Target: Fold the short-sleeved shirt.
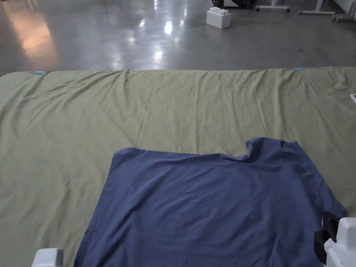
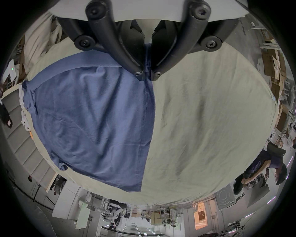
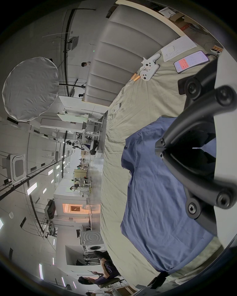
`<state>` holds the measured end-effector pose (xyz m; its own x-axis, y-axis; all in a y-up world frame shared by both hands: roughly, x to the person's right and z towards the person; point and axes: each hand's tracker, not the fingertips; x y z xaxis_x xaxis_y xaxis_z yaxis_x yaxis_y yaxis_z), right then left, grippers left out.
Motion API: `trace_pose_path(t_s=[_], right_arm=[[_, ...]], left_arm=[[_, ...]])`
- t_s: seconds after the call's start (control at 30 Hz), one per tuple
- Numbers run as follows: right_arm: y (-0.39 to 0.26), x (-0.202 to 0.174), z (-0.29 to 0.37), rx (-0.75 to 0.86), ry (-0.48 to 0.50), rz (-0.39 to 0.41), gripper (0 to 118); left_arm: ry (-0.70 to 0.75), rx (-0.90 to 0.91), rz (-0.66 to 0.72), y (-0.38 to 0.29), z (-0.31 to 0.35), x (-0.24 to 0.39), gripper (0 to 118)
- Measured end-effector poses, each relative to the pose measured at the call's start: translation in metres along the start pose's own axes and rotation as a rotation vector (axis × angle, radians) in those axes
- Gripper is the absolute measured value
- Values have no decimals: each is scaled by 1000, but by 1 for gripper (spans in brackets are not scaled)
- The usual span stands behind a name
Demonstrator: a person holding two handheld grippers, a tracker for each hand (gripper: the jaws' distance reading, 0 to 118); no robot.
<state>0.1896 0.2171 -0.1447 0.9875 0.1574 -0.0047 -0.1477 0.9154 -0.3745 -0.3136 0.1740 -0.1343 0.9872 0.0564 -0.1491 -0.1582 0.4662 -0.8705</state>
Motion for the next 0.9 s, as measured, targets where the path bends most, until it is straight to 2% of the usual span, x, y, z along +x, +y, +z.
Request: trace_pose_path(t_s=[0.17, 0.27, 0.37, 0.43, 0.47, 0.5, 0.53, 0.57, 0.73, 0.83, 0.87, 0.9], right_arm=[[0, 30, 17, -46, -16, 12, 0], [-6, 53, 27, -92, -42, -37, 0], [-18, 71, 31, -224, -59, -31, 1], [-30, 81, 30, -318, -42, -83, 2], [-39, 84, 28, -356, -34, -96, 7], [-46, 85, 26, -386, -31, -97, 17], [-53, 86, 24, -429, -27, -85, 37], [-60, 85, 22, -454, -19, -76, 46], [-83, 78, 10, -565, 44, -138, 58], [-93, 72, -4, -600, 54, -117, 57], [-96, 69, -9, -621, 50, -110, 50], [-98, 67, -13, -641, 54, -99, 39]], left_arm=[[-21, 52, 7, -2, 18, 1, 6], [-22, 85, 4, -2, 29, 2, 6], [-28, 108, 6, -1, 38, 1, 6], [-25, 125, 1, -2, 40, 1, 6], [-25, 118, -5, -1, 38, 1, 6], [-23, 122, -7, -1, 38, 1, 6], [-21, 124, -8, -1, 37, 2, 6], [-20, 120, -10, -1, 36, 3, 6], [-6, 111, -17, -4, 28, 6, 6], [-3, 104, -20, -5, 27, 7, 6], [-2, 102, -20, -5, 26, 6, 6], [-3, 100, -18, -6, 25, 6, 6]])
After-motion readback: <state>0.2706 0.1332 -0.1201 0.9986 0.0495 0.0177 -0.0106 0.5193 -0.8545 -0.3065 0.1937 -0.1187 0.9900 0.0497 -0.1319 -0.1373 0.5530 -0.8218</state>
